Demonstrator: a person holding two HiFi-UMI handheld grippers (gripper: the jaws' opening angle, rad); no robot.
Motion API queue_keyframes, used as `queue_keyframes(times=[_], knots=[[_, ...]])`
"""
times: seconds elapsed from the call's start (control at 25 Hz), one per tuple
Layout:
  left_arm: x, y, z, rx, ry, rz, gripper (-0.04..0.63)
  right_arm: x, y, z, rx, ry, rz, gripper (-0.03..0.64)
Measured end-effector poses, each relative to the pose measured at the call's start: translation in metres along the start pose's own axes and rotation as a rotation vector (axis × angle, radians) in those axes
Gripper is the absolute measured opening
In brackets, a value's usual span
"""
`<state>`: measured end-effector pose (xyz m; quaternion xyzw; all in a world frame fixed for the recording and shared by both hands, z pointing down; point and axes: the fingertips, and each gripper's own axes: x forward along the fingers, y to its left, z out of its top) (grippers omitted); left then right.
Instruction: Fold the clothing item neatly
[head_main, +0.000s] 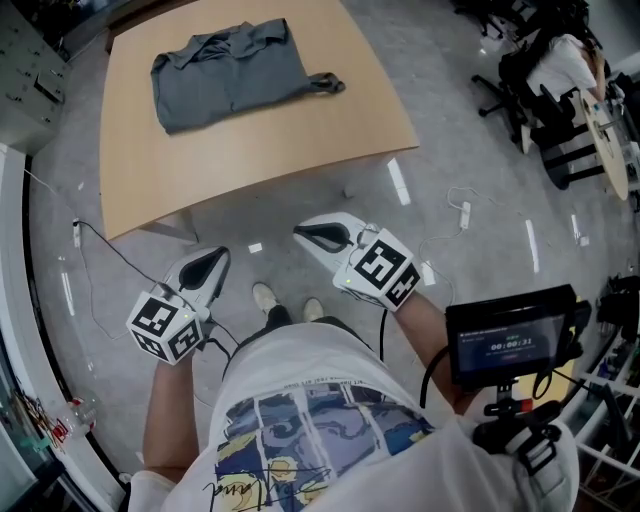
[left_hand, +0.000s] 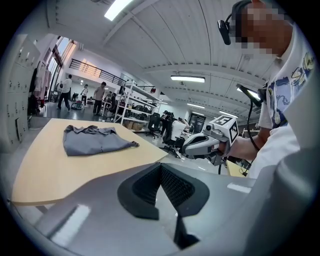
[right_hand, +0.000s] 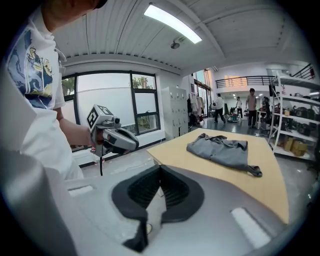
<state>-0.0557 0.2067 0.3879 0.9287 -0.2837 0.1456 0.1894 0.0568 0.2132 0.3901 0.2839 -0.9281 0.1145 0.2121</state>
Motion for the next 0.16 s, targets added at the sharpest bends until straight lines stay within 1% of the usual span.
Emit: queue_keyframes(times=[0.16], knots=[[-0.0030, 0.0127, 0.0032, -0.003, 0.007, -0.004, 0.006, 0.0114, -0.0030, 0.0094, -0.002, 0.004, 0.004, 0.003]])
